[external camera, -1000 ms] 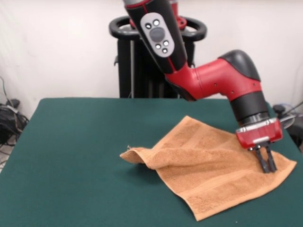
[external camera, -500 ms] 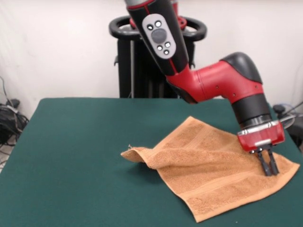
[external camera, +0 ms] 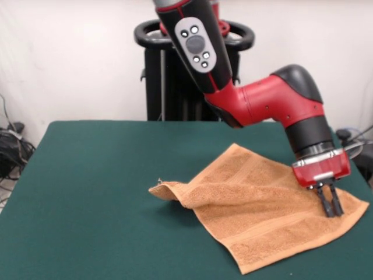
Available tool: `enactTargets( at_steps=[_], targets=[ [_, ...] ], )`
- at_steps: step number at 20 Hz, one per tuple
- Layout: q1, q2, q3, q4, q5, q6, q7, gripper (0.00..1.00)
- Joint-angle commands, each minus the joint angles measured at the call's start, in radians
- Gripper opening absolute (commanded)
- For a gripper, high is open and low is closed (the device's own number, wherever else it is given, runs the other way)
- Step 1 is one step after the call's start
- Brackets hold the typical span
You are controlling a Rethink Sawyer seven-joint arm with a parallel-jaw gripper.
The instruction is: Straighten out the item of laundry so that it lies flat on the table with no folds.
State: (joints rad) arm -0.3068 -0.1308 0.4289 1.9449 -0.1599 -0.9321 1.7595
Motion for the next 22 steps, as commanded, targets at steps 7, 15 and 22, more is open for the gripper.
enactTargets(
  at_steps=[7, 15, 22],
  targets=[
    [0.009, -0.025, 0.048, -0.087, 0.128, 0.103, 0.250, 0.00],
    [-0.062, -0.313, 0.081, 0.223, 0.230, 0.322, 0.270, 0.00],
    [-0.056, -0.477, 0.058, 0.318, 0.304, 0.523, 0.256, 0.00]
  ],
)
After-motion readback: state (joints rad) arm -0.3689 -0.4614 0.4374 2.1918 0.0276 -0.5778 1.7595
